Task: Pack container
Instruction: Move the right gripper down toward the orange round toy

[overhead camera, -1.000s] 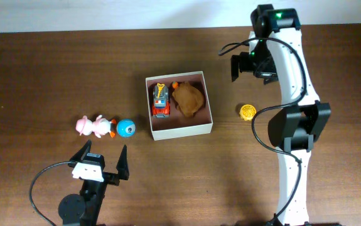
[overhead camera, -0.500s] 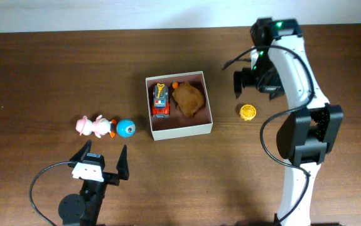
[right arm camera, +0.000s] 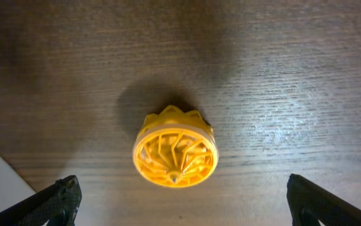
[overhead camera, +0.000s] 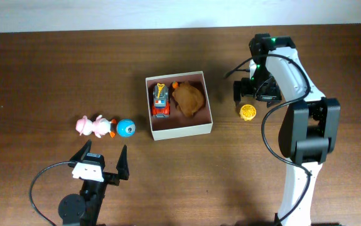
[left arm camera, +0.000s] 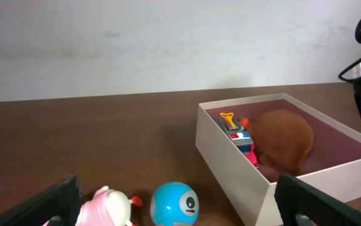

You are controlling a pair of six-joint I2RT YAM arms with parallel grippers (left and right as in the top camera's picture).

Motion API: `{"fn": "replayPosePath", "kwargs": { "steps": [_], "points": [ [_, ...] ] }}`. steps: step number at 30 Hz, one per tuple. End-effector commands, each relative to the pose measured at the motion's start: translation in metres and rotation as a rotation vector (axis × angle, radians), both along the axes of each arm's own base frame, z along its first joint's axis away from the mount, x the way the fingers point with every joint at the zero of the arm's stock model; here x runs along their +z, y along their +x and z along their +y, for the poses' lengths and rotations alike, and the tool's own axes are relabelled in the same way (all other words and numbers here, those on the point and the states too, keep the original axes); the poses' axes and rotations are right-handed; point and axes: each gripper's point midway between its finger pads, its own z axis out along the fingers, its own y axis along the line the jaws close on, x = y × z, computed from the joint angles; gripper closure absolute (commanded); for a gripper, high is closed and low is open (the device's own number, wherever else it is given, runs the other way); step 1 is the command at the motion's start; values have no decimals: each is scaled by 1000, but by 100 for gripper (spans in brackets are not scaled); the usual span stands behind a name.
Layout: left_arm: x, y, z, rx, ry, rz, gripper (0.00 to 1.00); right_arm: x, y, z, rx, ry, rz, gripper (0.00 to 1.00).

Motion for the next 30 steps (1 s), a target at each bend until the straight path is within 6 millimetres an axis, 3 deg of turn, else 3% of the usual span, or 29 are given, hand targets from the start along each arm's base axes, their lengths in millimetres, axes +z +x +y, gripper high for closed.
{"fn": "replayPosePath", "kwargs": {
  "steps": [1,9,12,17,19,30],
  "points": [
    [-2,0,0,-1,12,-2,1,-13,-6,-5,2,-16,17,1],
    [-2,0,0,-1,12,-2,0,-39,-12,-4,3,-13,22,0],
    [-2,0,0,-1,12,-2,0,-42,-12,-4,3,-12,18,7],
    [-2,0,0,-1,12,-2,0,-42,-12,-3,4,-12,16,40],
    [-2,0,0,-1,12,-2,1,-42,-12,-3,4,-12,15,47],
    [-2,0,0,-1,12,-2,0,-38,-9,-1,2,1,9,51]
  ]
}}
